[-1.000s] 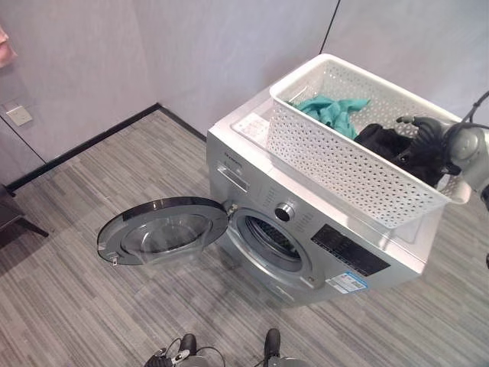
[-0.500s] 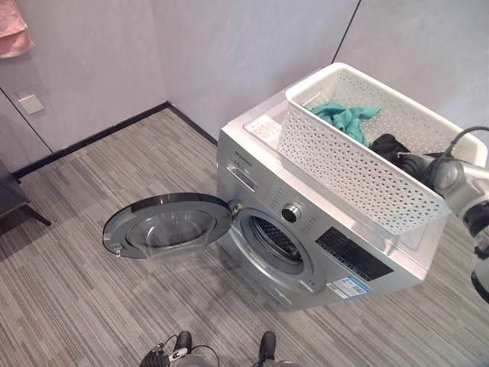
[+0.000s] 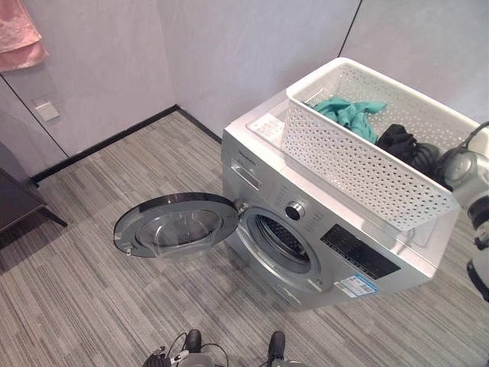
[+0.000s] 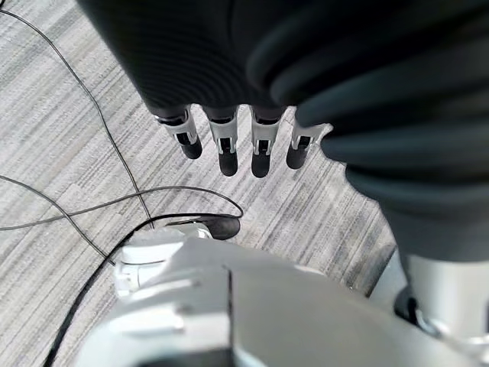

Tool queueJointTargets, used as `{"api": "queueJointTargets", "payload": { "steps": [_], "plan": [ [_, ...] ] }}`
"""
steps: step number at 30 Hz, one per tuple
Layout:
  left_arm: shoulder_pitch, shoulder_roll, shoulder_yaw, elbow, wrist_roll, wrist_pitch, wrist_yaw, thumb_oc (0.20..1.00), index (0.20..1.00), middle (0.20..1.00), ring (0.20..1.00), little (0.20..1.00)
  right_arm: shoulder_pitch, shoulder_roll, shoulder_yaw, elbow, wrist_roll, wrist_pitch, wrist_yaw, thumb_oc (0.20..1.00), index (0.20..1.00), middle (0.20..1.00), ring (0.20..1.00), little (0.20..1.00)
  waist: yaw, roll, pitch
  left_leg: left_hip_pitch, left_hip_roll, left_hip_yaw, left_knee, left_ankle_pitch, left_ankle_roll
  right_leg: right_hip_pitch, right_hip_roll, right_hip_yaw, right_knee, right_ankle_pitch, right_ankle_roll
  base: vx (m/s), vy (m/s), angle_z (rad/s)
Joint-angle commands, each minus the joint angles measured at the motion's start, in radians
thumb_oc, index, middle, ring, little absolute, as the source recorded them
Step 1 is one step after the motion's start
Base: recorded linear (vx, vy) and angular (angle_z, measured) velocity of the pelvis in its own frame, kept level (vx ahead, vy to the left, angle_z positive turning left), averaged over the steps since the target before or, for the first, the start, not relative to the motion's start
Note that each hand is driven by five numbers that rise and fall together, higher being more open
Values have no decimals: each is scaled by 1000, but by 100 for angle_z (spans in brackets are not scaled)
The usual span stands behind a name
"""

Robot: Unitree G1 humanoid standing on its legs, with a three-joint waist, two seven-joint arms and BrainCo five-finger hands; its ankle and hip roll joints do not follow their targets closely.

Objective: Grab the laundry basket,head to the washer,open it,put in the laundry and shut it.

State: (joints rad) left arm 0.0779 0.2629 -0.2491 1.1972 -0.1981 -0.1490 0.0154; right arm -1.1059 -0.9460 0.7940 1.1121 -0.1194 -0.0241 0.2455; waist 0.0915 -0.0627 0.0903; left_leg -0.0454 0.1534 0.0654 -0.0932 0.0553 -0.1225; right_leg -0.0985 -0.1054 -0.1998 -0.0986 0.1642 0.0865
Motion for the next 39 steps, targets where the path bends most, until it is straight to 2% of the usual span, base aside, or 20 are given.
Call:
{"api": "queueJointTargets", "payload": {
  "steps": [1,6,11,13,16,19,22,27,33,39],
  "plan": [
    [-42,-10,-34,43,4,-9,-2,1000,1000,1000,1000,1000,-33,-41,-4,-1,126,-13,-93,200,200,200,200,200,6,-46,43,-18,-38,-54,6,-20,14,65,-9,-75,11,-167,49,0,0,0],
    [-37,-15,-21,50,22,-18,1,1000,1000,1000,1000,1000,-14,-133,-74,-101,217,-51,-150,200,200,200,200,200,-14,-58,19,7,-40,-42,6,-34,15,87,-10,-72,11,-170,52,0,0,0],
    [-33,-15,-5,73,35,-24,13,1000,1000,1000,1000,1000,43,-204,-245,-176,367,-96,-243,200,200,200,200,200,-30,-63,-7,34,-39,-33,6,-49,17,112,-10,-70,11,-176,53,8,0,0],
    [-28,-16,-1,85,43,-26,22,1000,1000,1000,1000,1000,64,-213,-336,-199,433,-120,-298,200,200,200,200,200,-35,-63,-17,46,-38,-30,6,-55,18,123,-9,-72,11,-179,53,40,5,1],
    [-25,-14,8,102,58,-20,36,1000,1000,1000,1000,1000,90,-216,-438,-268,450,-146,-392,200,200,200,200,200,-40,-62,-30,62,-37,-26,6,-65,21,135,-8,-70,11,-183,53,37,11,-5],
    [-18,-17,15,106,73,-14,63,1000,1000,1000,1000,1000,104,-198,-544,-328,443,-175,-519,200,200,200,200,200,-39,-56,-42,76,-38,-24,6,-74,25,149,-7,-69,11,-187,52,31,22,-5],
    [-20,-15,18,100,91,-3,91,1000,1000,1000,1000,1000,118,-177,-622,-404,375,-171,-638,200,200,200,200,200,-35,-49,-51,90,-41,-24,6,-83,31,161,-9,-66,11,-190,52,21,21,-6],
    [-19,-18,6,90,100,-1,111,1000,1000,1000,1000,1000,125,-171,-654,-432,288,-150,-731,200,200,200,200,200,-29,-47,-56,99,-44,-26,6,-87,35,165,-11,-63,11,-189,52,0,0,0],
    [-28,-16,-7,88,108,2,128,1000,1000,1000,1000,1000,75,-176,-621,-385,221,-107,-776,200,200,200,200,200,-22,-53,-57,107,-46,-22,6,-90,39,170,-12,-60,11,-187,53,0,0,0],
    [-37,-17,-8,104,124,9,144,1000,1000,1000,1000,1000,28,-226,-613,-380,170,-88,-843,200,200,200,200,200,-28,-58,-57,109,-47,-22,6,-92,41,171,-11,-58,11,-184,55,0,0,0]
  ]
}}
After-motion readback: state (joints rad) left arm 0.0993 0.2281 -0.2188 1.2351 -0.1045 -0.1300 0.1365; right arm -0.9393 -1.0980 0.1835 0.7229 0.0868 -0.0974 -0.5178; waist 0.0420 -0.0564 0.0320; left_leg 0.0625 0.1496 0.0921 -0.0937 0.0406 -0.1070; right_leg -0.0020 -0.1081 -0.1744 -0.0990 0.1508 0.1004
